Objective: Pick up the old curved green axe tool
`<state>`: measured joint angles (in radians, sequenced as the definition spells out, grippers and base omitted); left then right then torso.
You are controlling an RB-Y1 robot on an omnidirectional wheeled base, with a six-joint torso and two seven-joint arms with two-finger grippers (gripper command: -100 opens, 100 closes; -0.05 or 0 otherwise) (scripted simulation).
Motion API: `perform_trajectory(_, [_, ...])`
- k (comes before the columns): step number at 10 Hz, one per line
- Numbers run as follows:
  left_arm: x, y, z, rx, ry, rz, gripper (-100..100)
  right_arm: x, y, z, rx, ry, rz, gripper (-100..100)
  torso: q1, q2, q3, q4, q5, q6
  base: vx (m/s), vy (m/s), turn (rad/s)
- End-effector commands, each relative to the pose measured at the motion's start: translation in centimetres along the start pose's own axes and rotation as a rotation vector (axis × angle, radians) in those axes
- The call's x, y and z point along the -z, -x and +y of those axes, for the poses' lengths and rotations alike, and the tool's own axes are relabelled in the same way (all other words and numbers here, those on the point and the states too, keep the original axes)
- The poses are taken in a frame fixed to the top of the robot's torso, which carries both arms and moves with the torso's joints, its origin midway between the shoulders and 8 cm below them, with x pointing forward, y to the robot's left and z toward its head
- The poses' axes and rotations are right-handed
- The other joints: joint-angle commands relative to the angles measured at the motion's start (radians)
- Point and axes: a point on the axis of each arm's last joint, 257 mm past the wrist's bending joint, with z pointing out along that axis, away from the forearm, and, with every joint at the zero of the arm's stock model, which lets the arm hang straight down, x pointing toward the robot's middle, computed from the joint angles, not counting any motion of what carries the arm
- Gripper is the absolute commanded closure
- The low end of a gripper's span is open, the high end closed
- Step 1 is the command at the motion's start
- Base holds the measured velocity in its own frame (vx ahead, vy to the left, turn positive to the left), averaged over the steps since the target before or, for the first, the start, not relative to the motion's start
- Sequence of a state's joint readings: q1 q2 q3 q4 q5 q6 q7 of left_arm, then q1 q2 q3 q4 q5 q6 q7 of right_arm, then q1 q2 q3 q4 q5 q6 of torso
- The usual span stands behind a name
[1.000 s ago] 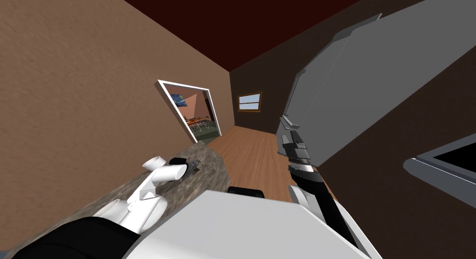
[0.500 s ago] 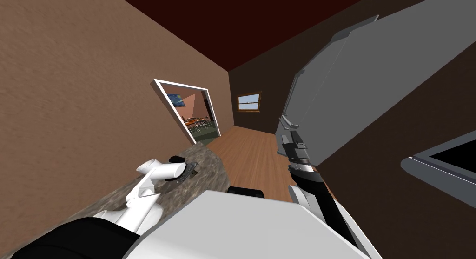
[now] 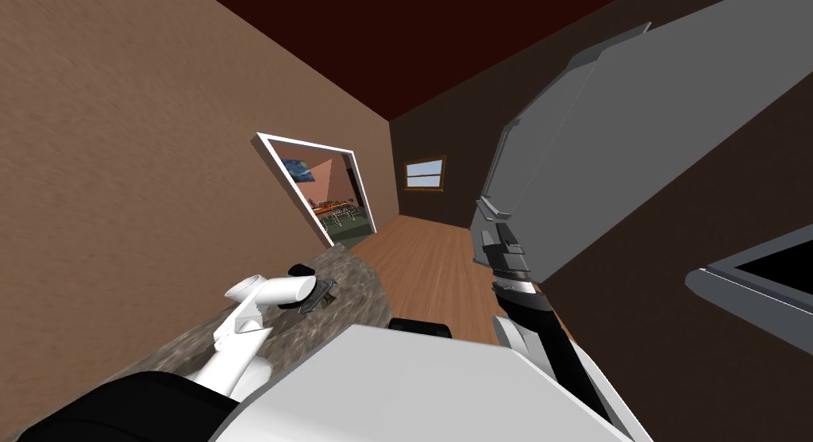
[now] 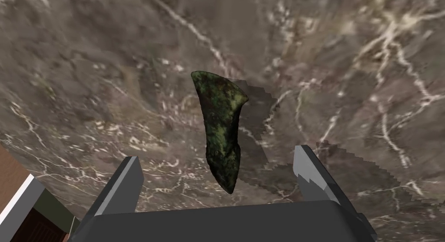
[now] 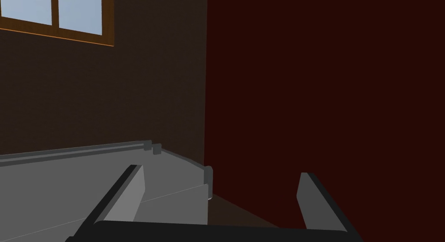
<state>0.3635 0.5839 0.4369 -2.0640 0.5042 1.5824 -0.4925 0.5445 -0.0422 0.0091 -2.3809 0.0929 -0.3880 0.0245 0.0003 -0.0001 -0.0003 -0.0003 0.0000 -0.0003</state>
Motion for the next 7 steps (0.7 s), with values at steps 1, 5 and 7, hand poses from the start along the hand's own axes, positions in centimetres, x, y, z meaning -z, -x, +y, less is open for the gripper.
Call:
perform_trajectory(1, [-1.0, -0.1, -0.2, 0.019, 0.006, -0.003, -100, 0.0, 0.0, 0.0, 0.000, 0.000, 0.000, 0, 0.000, 0.000, 0.000, 0.000, 0.000, 0.000, -0.040, 0.018, -0.133])
perform_trajectory(5, [-1.9, -0.3, -0.4, 0.035, 0.011, -0.006, 100, 0.0, 0.0, 0.0, 0.000, 0.000, 0.000, 0, 0.002, 0.003, 0.002, 0.001, 0.001, 0.000, -0.047, 0.034, -0.074])
perform_trajectory(7, [-1.9, -0.3, -0.4, 0.034, 0.011, -0.007, 100, 0.0, 0.0, 0.0, 0.000, 0.000, 0.000, 0, 0.001, 0.000, 0.000, 0.000, 0.001, 0.001, 0.000, 0.000, 0.000])
